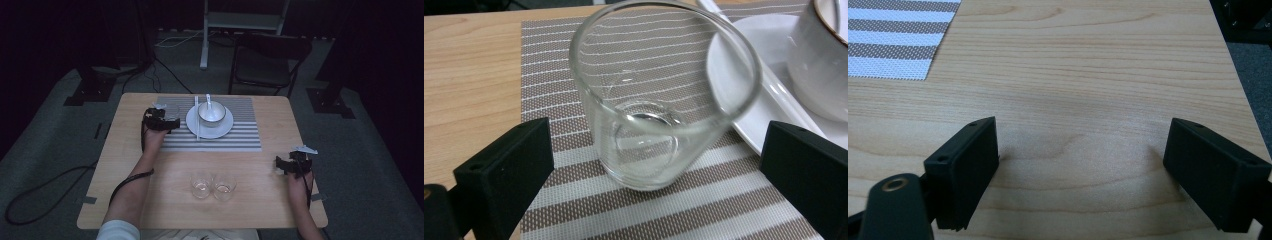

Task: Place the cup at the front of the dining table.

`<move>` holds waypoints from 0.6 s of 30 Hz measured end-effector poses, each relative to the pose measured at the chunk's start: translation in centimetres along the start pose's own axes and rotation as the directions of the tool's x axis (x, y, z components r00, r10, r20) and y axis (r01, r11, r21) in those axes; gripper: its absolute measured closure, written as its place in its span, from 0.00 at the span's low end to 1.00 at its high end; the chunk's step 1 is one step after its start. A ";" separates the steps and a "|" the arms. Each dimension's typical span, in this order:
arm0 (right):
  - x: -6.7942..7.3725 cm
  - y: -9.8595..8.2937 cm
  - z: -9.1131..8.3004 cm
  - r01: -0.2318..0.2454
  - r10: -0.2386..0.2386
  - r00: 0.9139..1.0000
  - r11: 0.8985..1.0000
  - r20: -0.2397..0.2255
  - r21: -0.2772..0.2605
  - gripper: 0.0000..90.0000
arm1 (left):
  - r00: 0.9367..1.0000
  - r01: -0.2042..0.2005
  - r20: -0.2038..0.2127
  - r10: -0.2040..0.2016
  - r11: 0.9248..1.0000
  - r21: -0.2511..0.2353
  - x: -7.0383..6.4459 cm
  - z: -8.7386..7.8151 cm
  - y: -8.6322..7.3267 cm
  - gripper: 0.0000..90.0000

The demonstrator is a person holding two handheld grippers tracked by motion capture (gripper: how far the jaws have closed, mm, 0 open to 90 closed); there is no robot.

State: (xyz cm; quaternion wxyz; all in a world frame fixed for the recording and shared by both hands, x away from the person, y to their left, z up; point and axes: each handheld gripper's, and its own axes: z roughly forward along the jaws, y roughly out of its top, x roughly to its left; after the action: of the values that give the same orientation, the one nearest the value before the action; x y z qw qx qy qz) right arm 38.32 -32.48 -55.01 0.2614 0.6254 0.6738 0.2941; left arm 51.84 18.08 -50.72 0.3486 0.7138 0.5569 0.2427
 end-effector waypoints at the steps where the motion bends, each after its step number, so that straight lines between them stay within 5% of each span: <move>1: 0.0 0.0 0.0 0.000 0.000 1.000 1.000 0.000 -0.001 0.15 | 1.000 -0.005 -0.007 0.005 1.000 0.003 0.0 -0.1 -0.1 0.02; 18: 0.0 0.0 0.0 -0.001 0.001 1.000 1.000 0.002 0.000 0.15 | 0.998 -0.007 0.063 0.007 1.000 0.001 -0.2 -1.9 -1.4 0.02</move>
State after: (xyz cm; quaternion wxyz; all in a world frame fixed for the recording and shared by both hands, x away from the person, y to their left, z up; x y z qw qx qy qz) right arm 38.32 -32.48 -55.01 0.2618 0.6259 0.6735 0.2936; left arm 49.49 18.52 -50.55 0.3645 0.7233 0.5434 0.2208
